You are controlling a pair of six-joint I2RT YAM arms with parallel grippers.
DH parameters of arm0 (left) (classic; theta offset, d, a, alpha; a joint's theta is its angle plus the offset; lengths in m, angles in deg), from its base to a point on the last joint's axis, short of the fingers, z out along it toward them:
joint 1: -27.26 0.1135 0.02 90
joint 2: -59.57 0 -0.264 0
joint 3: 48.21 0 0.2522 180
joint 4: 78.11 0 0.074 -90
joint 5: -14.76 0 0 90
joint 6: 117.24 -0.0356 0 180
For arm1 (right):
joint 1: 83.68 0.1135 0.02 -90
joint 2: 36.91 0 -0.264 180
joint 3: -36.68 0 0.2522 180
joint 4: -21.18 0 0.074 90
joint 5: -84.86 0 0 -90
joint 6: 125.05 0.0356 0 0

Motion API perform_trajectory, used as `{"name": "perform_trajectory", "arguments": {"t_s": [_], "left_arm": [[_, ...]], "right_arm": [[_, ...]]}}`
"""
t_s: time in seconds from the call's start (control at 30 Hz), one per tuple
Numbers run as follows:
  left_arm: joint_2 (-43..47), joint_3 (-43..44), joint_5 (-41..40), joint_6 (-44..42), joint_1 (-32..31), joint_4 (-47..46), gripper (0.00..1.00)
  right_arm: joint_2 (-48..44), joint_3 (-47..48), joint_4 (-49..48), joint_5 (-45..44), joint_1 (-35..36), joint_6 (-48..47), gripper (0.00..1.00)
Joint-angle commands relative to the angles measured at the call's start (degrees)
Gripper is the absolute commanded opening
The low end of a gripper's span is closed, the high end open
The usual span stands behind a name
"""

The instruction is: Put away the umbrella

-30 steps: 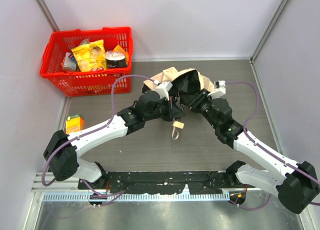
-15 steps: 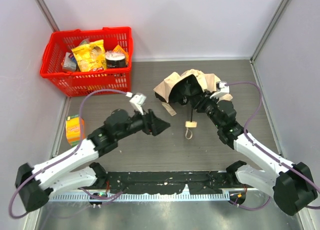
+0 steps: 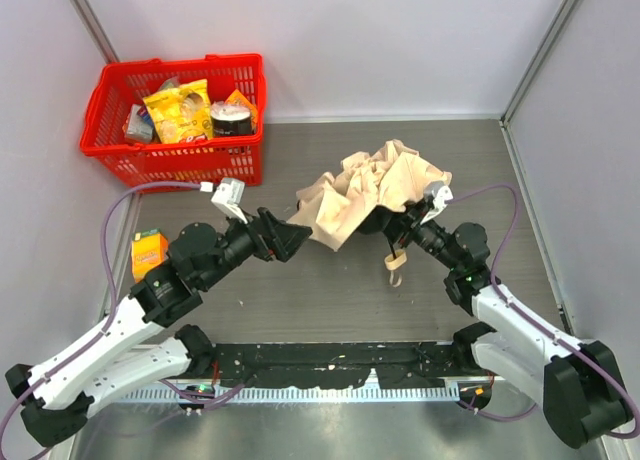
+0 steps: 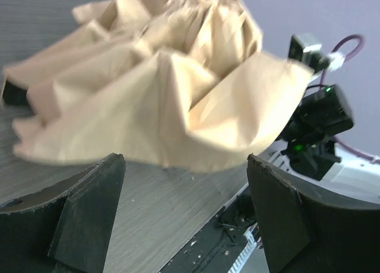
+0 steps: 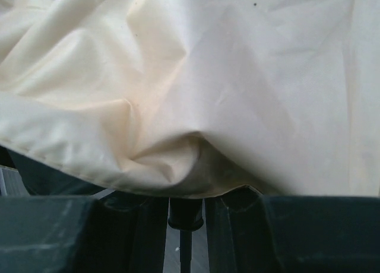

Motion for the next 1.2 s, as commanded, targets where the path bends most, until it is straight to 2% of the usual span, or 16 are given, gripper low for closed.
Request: {"name": "perform_trajectory", "arguments": {"t_s": [0.0, 0.07, 0.13, 0.17, 0.3, 0.33, 0.47, 0.57, 0.7, 0.9, 1.07, 1.17], "left_arm": [[-3.9, 6.7, 4.8, 1.3, 0.7, -1.1, 0.87], [-7.1, 11.5, 6.1, 0.9, 0.9, 1.4, 0.91], [-10.4, 15.0, 6.1, -0.5, 1.5, 3.2, 0.98], [-12.5, 16.5, 8.5, -1.1, 2.2, 4.2, 1.0], [-18.4, 20.5, 12.5, -0.5, 4.1, 6.5, 1.0], [-18.2, 19.9, 12.8, 0.1, 4.3, 4.7, 1.0], [-13.1, 12.8, 13.4, 1.3, 4.8, -4.3, 1.0], [-12.0, 10.5, 14.1, 1.0, 4.9, -5.4, 1.0], [-15.2, 10.3, 17.6, 0.3, 5.6, -6.2, 1.0], [-20.6, 10.0, 26.8, 3.1, 6.9, -19.8, 1.0], [-25.5, 11.4, 31.3, 5.6, 6.9, -24.1, 1.0], [-27.2, 10.4, 35.2, 8.0, 6.9, -30.1, 1.0]], "right_arm": [[-4.6, -2.8, -6.8, -0.1, 2.6, -11.7, 0.0], [-7.0, -2.5, -1.2, -2.7, 4.7, -14.9, 0.0], [-8.7, -2.8, 0.5, -5.0, 7.2, -18.3, 0.0], [-9.8, -3.2, 0.4, -5.5, 8.0, -19.9, 0.0], [-11.2, -7.7, -9.0, -4.0, 9.2, -20.2, 0.0], [-11.4, -9.3, -12.2, -3.9, 9.3, -20.0, 0.0], [-11.9, -9.4, -12.5, -1.9, 9.3, -18.5, 0.0], [-12.5, -9.4, -13.5, 0.5, 9.2, -16.8, 0.0], [-13.6, -9.3, -14.0, 3.7, 9.2, -15.3, 0.0], [-15.4, -9.1, -13.3, 5.0, 9.3, -13.1, 0.0], [-15.9, -8.1, -11.1, 5.5, 9.2, -12.8, 0.0], [-15.8, -7.9, -10.8, 5.2, 9.2, -12.9, 0.0]]}}
